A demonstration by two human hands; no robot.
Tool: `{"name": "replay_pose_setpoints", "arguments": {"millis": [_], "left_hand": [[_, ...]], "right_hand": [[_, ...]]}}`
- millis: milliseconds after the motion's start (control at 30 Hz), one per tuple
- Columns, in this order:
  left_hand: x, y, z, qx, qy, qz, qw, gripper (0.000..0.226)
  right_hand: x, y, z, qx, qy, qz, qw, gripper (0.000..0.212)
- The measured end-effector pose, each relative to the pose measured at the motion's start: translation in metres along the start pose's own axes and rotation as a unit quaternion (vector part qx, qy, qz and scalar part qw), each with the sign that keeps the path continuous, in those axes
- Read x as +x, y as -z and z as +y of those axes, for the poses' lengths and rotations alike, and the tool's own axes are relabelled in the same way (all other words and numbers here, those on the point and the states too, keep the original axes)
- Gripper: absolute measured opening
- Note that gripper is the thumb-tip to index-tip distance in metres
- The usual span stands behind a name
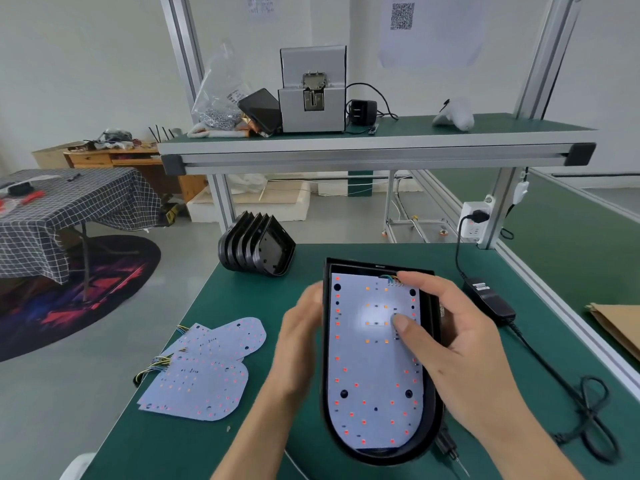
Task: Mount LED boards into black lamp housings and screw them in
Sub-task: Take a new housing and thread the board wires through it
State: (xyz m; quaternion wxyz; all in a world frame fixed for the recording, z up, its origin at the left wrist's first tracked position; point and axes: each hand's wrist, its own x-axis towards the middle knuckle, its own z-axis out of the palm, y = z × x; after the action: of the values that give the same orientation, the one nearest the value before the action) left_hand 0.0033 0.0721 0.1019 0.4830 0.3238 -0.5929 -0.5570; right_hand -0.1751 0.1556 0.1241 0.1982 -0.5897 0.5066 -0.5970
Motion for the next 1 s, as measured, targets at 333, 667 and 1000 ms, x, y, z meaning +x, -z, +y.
{"name": "replay_pose_setpoints", "arguments": {"millis": [333,667,1000], "left_hand": [[-0.006,0.01,0.03,0.162,-0.024,0.029,0.986,0.033],[-0.01,0.0,0.026,0.168,-0.02,0.09,0.981,0.023],[-0.015,-0.008,0.028,0.206,-0.038,0.121,0.97,0.034]], "right_hand": [[0.004,-0.008,0.007,-0.051,-0.024,-0.002,0.998,0.05],[0.005,-0.009,0.014,-0.047,-0.019,-0.038,0.998,0.076],[0.003,-0.011,0.02,-0.03,-0.046,-0.005,0.998,0.069]]}}
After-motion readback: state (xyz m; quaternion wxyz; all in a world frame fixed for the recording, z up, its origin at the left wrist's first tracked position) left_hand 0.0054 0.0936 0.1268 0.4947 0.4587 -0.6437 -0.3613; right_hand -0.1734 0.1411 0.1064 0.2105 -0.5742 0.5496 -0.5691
